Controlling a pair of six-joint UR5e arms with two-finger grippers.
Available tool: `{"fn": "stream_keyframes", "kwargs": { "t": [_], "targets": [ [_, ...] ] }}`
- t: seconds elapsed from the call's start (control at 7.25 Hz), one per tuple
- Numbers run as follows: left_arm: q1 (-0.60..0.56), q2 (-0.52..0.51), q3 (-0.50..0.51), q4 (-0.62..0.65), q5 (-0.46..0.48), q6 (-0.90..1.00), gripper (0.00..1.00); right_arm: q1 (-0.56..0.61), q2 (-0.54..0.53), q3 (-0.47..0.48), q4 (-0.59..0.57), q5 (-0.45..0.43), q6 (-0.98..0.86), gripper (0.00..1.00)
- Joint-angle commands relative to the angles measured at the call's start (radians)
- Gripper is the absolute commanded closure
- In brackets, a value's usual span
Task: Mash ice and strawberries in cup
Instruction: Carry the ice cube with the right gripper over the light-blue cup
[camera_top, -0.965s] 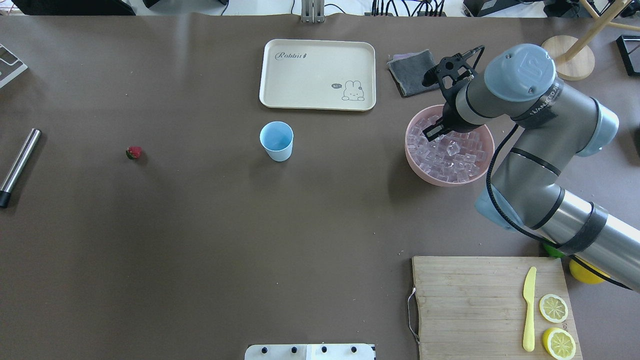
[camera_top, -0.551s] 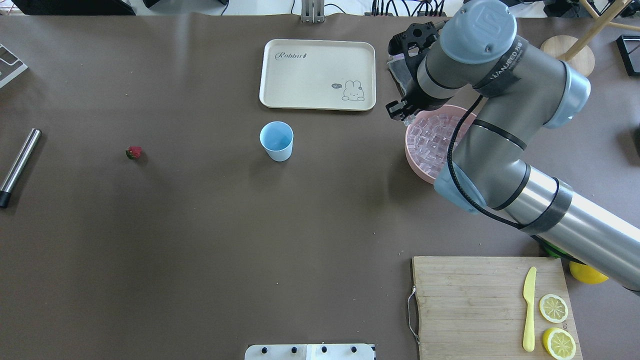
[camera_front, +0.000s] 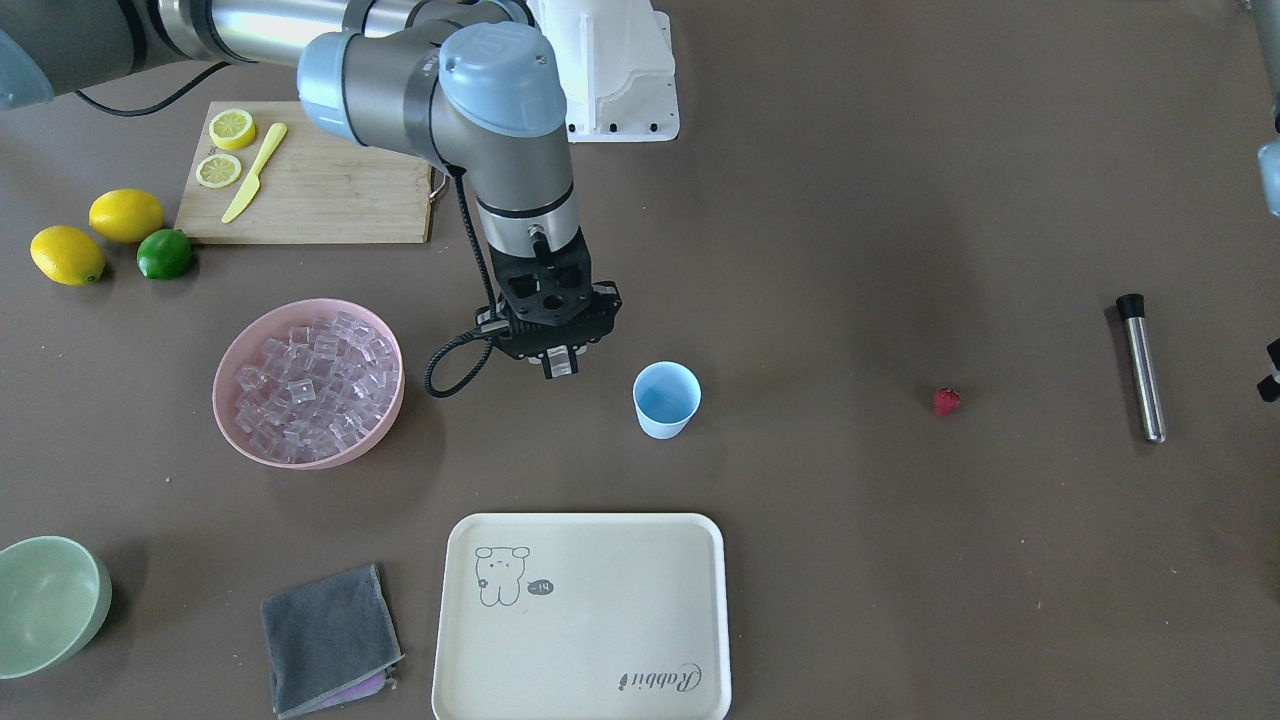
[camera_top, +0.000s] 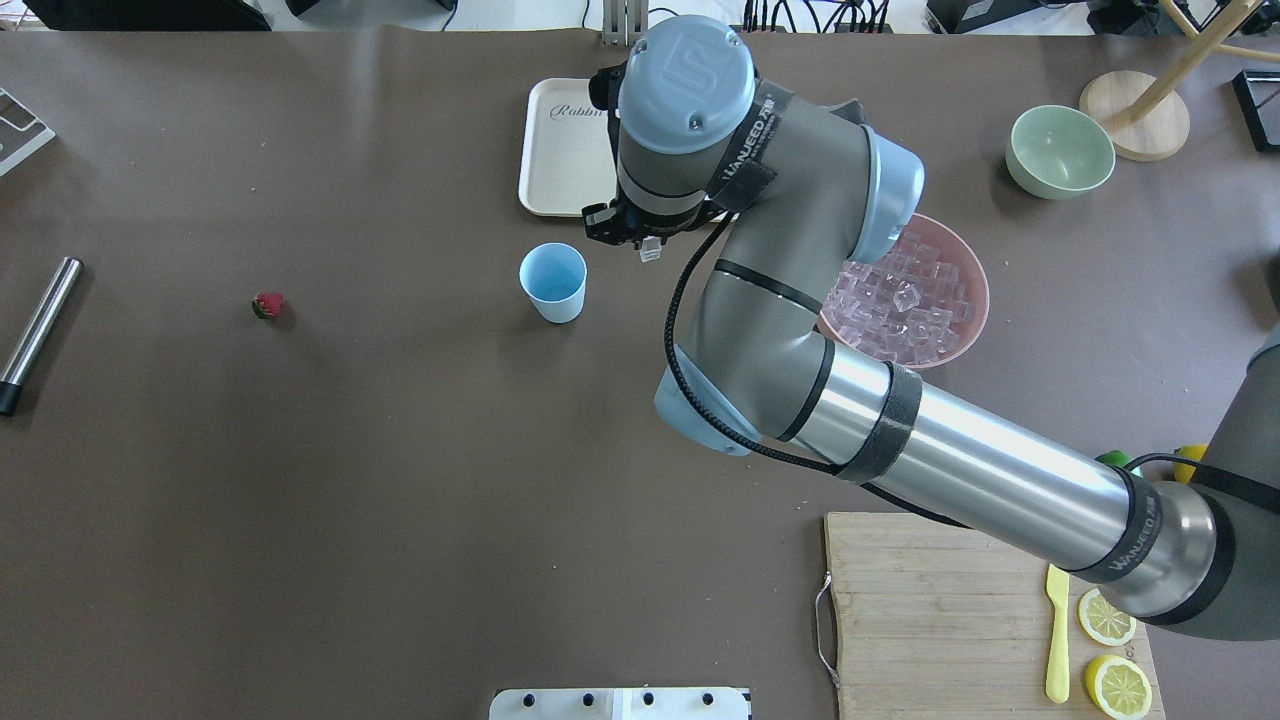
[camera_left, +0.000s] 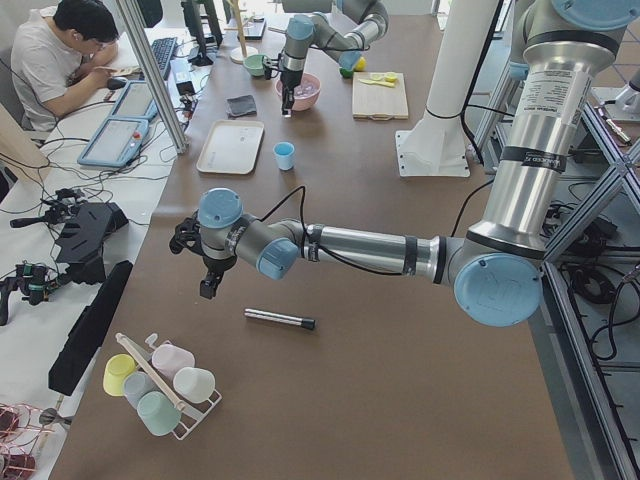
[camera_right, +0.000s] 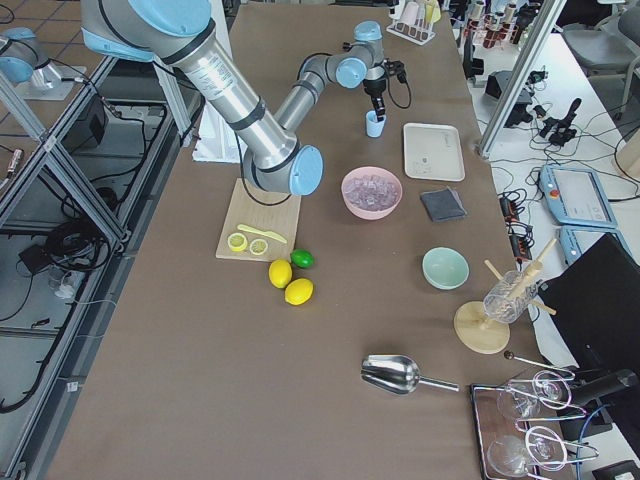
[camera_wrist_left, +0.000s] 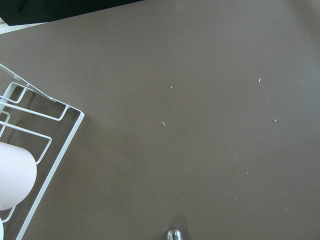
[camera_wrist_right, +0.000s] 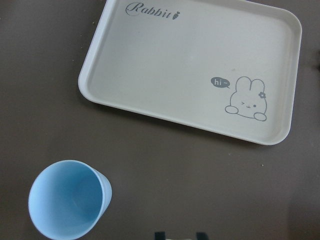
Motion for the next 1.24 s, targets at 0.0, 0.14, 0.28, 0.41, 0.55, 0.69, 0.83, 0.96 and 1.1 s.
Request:
{"fn": "stream_keyframes", "kwargs": {
  "t": [0.0, 0.14, 0.28, 0.41, 0.55, 0.69, 0.83, 0.96, 1.1],
  "targets": [
    [0.0, 0.0, 0.012, -0.01, 0.0, 0.0, 0.03, -0.072, 0.102, -0.114, 0.004, -0.105, 0.1, 1.0],
    [0.0, 0.0, 0.012, -0.008, 0.0, 0.0, 0.03, -0.08, 0.131, -0.145, 0.004, -0.109, 0.114, 1.0],
    [0.0, 0.0, 0.017, -0.01, 0.0, 0.0, 0.03, -0.091, 0.133, -0.153, 0.022, -0.118, 0.116, 1.0],
    [0.0, 0.0, 0.023, -0.022, 0.0, 0.0, 0.03, -0.102, 0.134, -0.197, 0.077, -0.151, 0.148, 1.0],
    [0.0, 0.0, 0.029, -0.022, 0.0, 0.0, 0.03, -0.102, 0.133, -0.214, 0.106, -0.155, 0.153, 1.0],
    [0.0, 0.0, 0.029, -0.024, 0.0, 0.0, 0.03, -0.105, 0.133, -0.218, 0.108, -0.158, 0.153, 1.0],
    [0.0, 0.0, 0.032, -0.024, 0.0, 0.0, 0.03, -0.106, 0.15, -0.23, 0.108, -0.161, 0.154, 1.0],
    [0.0, 0.002, 0.034, -0.027, 0.0, 0.002, 0.03, -0.112, 0.159, -0.248, 0.108, -0.176, 0.154, 1.0],
    [0.0, 0.011, 0.034, -0.044, 0.0, 0.0, 0.03, -0.117, 0.157, -0.248, 0.108, -0.184, 0.154, 1.0]
  ]
}}
